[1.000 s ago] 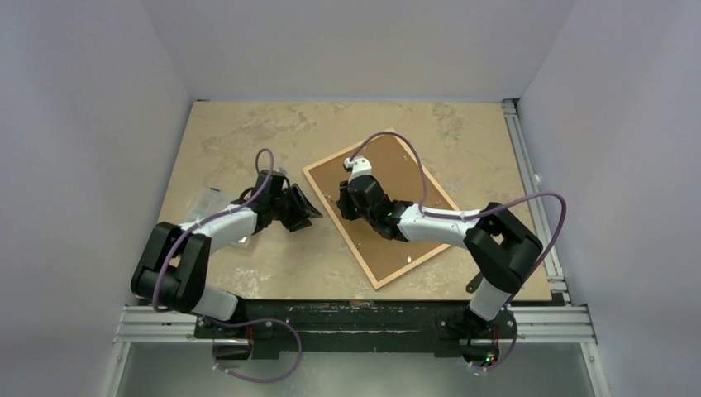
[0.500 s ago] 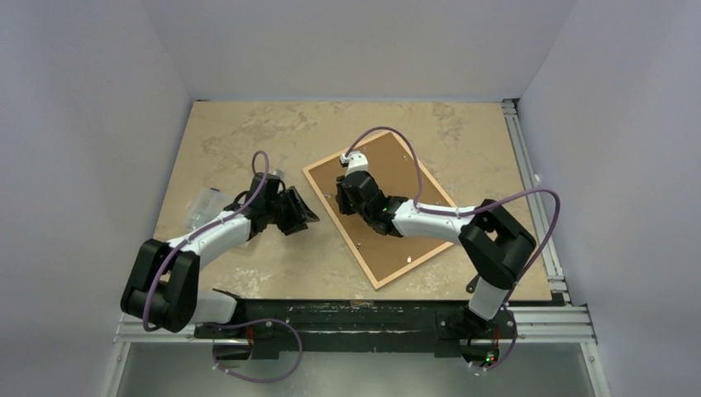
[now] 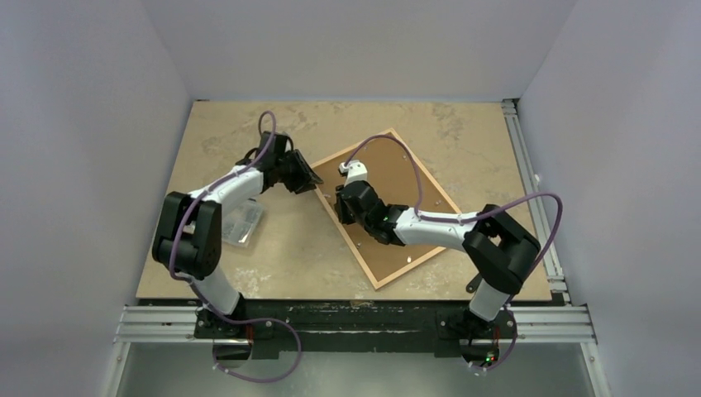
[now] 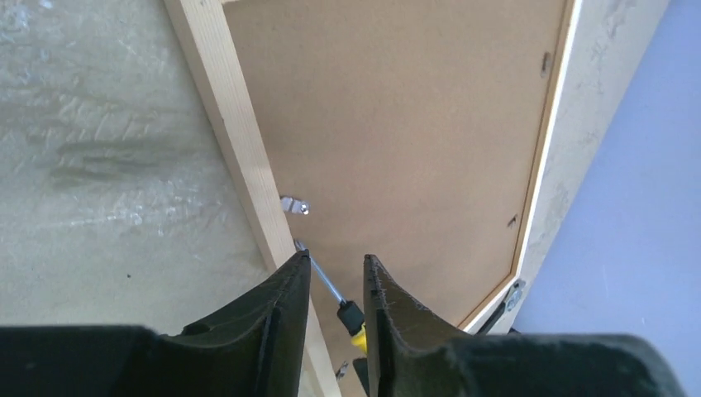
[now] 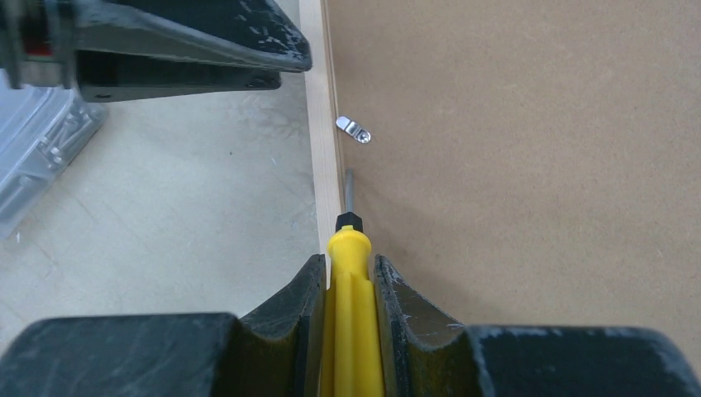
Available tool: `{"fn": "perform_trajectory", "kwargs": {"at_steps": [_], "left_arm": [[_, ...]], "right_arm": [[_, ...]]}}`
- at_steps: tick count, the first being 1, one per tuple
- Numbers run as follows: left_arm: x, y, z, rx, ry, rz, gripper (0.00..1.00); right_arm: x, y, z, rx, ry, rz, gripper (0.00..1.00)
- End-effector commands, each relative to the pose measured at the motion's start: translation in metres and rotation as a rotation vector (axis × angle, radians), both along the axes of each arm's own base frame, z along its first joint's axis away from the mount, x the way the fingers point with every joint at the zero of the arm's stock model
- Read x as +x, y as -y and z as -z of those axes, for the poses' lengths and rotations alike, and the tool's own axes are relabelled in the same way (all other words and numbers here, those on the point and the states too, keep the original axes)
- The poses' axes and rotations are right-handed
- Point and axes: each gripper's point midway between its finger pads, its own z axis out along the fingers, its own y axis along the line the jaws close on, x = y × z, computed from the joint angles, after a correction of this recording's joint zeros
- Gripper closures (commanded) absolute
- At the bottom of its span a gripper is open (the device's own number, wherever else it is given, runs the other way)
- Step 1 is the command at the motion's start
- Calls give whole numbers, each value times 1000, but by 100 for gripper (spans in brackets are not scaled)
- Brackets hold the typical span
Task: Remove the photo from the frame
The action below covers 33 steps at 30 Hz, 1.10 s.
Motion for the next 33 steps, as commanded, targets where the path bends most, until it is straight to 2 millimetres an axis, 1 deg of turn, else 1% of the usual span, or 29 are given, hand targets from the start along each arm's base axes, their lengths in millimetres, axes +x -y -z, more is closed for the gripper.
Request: {"fn": "perform_trajectory", "kwargs": {"at_steps": [1,5,7,11,15,20,24,29,33], "left_arm": [[8,-9,18,61,-94,-44,72],[11,-27,36,180,-132,-79,71],[11,-33,44,219,-147,-86,69],[9,-33,61,242,-195,-61,68],[4,-31,73,241,-233,-48,65],[0,-29,75,234,-246,-33,64],[-1,-30,67,227,-205,-34,60],[-4,-20,70,182,-220,-17,60],[-8,-19,73,179,-220,-17,60]], "right_arm": [[11,-8,-8,53,46,30,100],[16,-12,-2,41,52,31,100],[18,-11,0,32,58,40,100],[23,-14,0,24,68,44,100],[29,-9,0,-12,91,73,100],[34,-11,-5,-3,116,76,100],[35,-22,-10,33,125,51,100],[46,-30,-10,27,153,54,100],[53,-34,-12,20,179,58,100]]}}
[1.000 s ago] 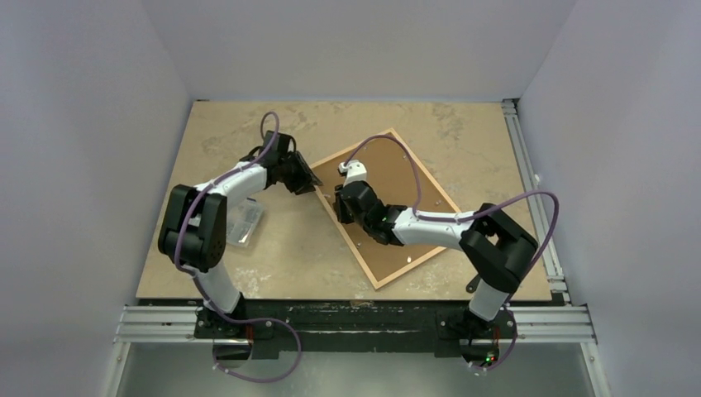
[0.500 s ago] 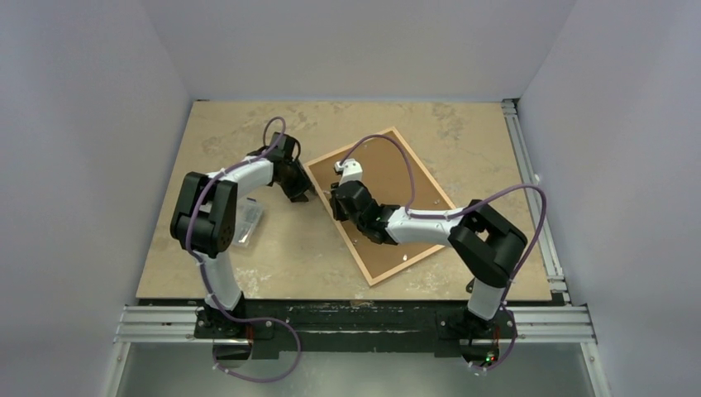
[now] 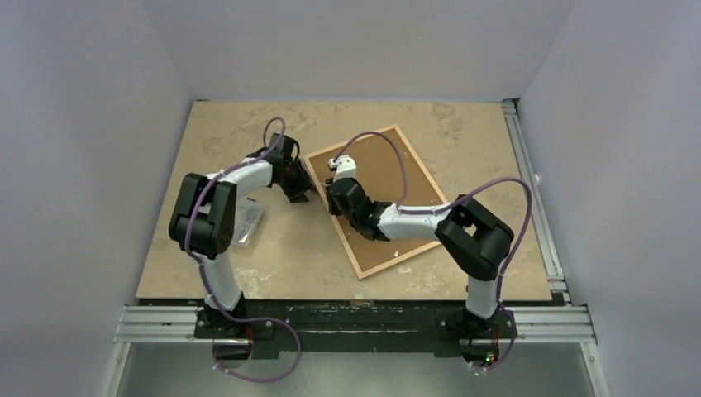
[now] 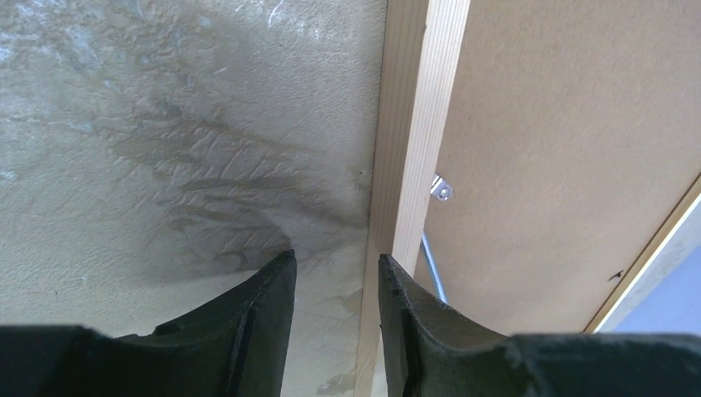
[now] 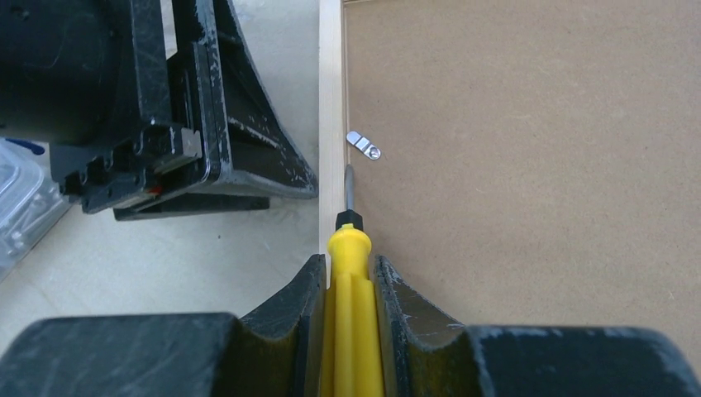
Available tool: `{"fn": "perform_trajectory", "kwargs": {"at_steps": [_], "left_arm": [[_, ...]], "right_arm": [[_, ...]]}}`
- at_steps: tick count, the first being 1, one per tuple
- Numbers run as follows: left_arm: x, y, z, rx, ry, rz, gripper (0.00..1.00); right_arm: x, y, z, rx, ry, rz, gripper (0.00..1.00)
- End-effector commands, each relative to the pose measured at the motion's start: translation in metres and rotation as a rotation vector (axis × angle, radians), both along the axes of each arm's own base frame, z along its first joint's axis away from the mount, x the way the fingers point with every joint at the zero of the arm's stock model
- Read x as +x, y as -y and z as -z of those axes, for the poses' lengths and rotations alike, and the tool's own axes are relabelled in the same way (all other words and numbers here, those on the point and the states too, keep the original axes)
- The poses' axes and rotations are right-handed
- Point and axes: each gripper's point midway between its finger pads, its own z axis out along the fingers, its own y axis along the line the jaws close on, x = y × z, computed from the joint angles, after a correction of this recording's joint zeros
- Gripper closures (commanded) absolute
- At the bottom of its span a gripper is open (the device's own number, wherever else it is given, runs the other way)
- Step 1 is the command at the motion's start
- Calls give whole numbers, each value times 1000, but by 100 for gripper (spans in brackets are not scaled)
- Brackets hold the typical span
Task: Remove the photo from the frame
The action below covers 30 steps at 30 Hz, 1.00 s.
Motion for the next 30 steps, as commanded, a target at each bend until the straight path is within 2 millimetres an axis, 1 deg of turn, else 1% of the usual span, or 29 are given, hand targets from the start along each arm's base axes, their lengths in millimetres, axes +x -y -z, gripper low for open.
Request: {"fn": "perform_trajectory", "kwargs": {"at_steps": [1,3,5,7,9,12,17,19,21,23,25,27,30], "left_arm": [[-12,2,6,-6,-15,17,60],[-12,3,3,-16,-6,17,60],[-9,6,-5,-36,17,22,57],[-5,7,-17,-57,61,30,51],[2,4,-30,-62,111,24,44],[19,0,-49,-74,161,18,37],[55,-1,-61,-74,203,-27,35],[70,-5,-58,-40,208,-47,35],[82,-4,-55,-35,201,-58,36],[91,-3,-48,-23,176,-62,41],[92,-7,-36,17,118,-75,48],[89,-9,-25,40,84,-74,51],[79,-20,-15,124,34,-85,52]], "right_arm": [[19,-9,-20,23,79,24,100],[24,-9,-21,21,84,34,100],[24,-13,-22,32,76,16,100],[19,-15,-24,52,59,-4,100],[13,-15,-24,78,40,-15,100],[7,-13,-21,96,22,-17,100],[4,-15,-17,114,3,-24,100],[3,-15,-17,118,1,-26,100],[3,-15,-19,119,3,-27,100],[3,-14,-20,119,5,-24,100],[4,-13,-21,120,5,-18,100],[6,-12,-21,121,2,-17,100],[9,-13,-22,126,2,-14,100]]}}
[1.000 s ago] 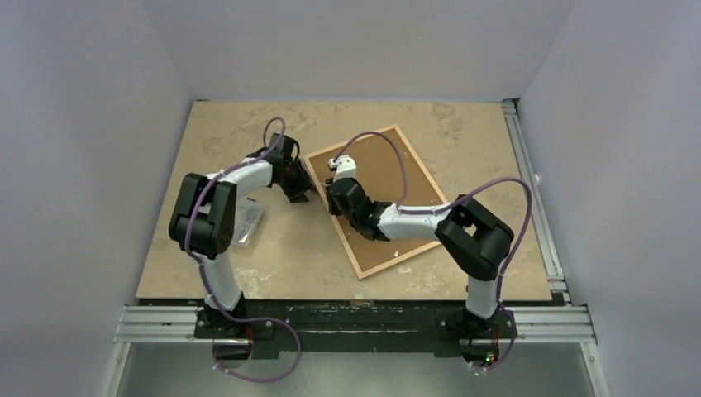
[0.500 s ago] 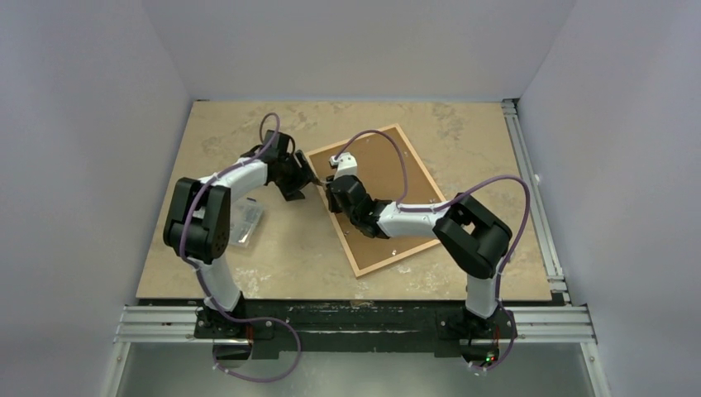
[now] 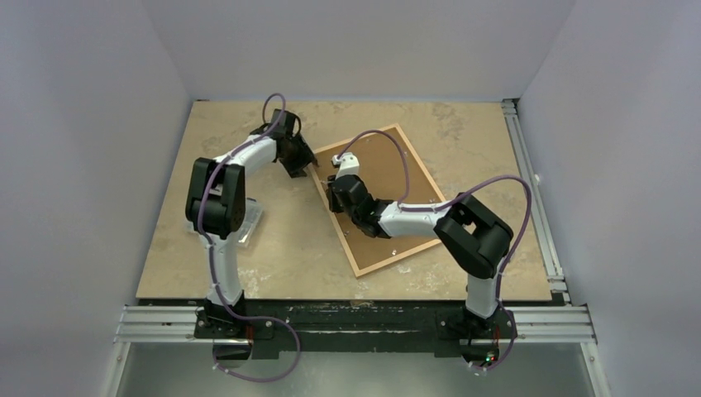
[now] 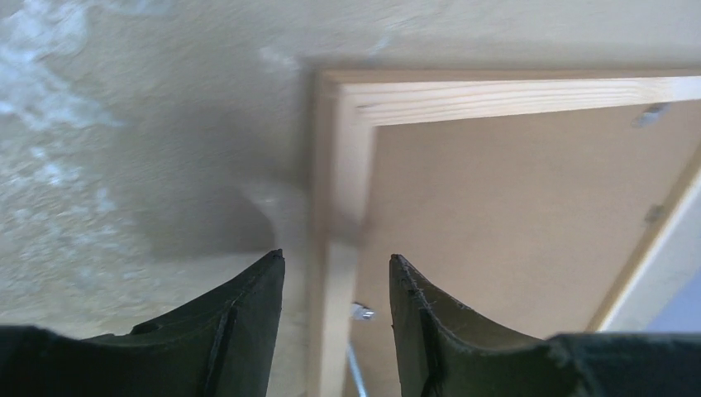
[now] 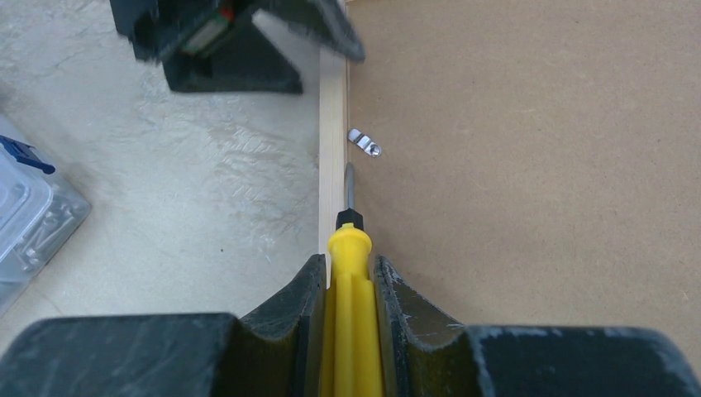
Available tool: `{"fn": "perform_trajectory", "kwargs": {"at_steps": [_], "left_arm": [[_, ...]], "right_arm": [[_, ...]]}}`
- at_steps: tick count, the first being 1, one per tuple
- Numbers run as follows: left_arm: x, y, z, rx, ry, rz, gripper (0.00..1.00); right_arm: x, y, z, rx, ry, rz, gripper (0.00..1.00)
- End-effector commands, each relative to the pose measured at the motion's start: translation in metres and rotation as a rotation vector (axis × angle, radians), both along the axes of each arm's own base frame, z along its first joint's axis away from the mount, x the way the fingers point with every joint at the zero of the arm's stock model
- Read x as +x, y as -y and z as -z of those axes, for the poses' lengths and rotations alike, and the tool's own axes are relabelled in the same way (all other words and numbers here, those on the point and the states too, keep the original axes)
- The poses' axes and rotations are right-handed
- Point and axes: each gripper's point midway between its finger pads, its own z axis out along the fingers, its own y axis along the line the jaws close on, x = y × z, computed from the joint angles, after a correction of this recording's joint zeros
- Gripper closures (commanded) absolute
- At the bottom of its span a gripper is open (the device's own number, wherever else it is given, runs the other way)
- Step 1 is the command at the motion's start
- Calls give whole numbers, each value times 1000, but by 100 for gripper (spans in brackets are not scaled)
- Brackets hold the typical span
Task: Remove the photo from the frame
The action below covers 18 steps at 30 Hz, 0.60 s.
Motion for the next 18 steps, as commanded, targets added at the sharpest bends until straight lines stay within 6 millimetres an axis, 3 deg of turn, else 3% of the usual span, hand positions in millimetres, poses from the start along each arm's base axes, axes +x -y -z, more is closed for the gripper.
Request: {"fn": "perform_trajectory", "kwargs": {"at_steps": [1,11,15,18], "left_arm": [[-17,-22,13,141,-97,-34,52],[-23,-17,30,199,-135,13,53],[-27,-19,33,215,-147,27,72],[-30,-20,34,216,-148,33,81]], "right_arm": [[1,-9,-24,78,16,-19,100],[6,-13,-30,83,22,-24,100],[12,-14,-27,67,30,-16,100],[16,-17,-25,51,37,-11,100]]}}
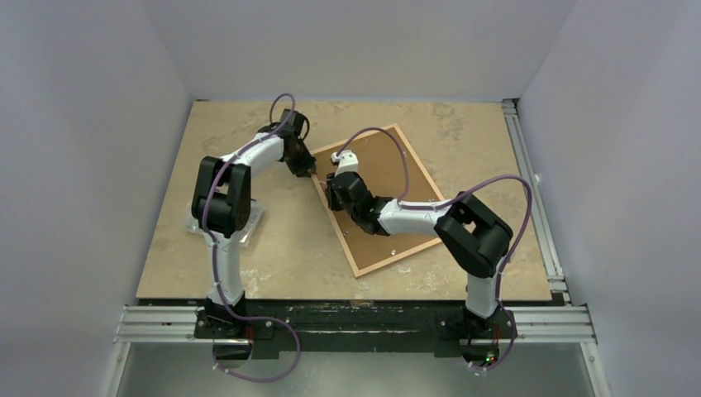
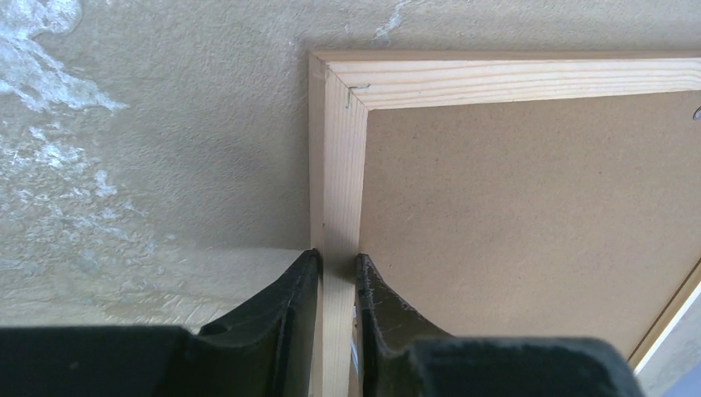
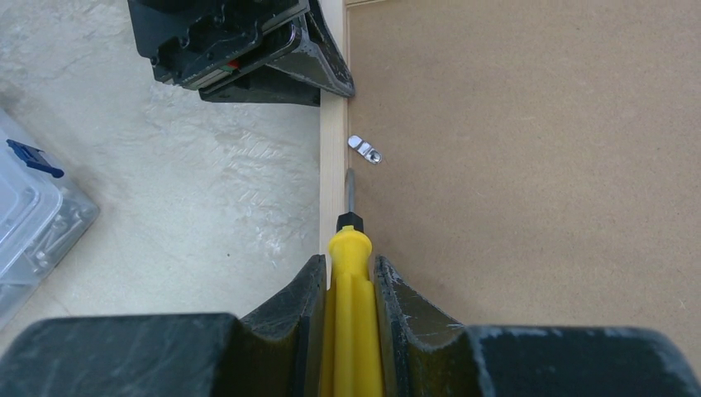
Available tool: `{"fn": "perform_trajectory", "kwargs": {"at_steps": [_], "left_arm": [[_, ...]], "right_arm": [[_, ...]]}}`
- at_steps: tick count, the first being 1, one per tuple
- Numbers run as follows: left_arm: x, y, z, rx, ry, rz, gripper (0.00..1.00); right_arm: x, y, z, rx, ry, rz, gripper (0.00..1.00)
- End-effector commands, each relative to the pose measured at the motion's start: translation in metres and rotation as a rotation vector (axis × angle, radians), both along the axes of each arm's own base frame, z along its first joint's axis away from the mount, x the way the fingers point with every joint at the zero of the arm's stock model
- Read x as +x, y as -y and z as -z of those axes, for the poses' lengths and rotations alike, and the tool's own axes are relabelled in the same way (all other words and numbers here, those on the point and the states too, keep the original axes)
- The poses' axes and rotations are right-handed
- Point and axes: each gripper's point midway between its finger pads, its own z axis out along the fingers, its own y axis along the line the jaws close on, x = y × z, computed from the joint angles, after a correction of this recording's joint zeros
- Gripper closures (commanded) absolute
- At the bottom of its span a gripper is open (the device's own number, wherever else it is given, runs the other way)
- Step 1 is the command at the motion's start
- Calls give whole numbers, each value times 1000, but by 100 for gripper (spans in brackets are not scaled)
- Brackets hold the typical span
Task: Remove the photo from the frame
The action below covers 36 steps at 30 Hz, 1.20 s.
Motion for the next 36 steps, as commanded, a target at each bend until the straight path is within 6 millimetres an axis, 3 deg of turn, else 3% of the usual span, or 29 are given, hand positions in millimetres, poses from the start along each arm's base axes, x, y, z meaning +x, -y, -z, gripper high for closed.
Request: {"fn": "perform_trajectory", "kwargs": {"at_steps": [1,8,14,24,36], "left_arm": [[-14,-15,12,75,-55,23,83],[-20,-14,13,66,-59,35,96],[-26,-10,13,37,-60,47,100],[-30,-10,14,30,-74,37,100],[-36,-10,14,18,-84,30,100]], "right_arm": [[15,-15,-21,36,50,1,100],[26,-13,-16,13,59,29,100],[36,-15,-18,-6,84,37,100],[8,10,-46,114,65,62,100],[15,-8,-22,101,39,24,100]]}}
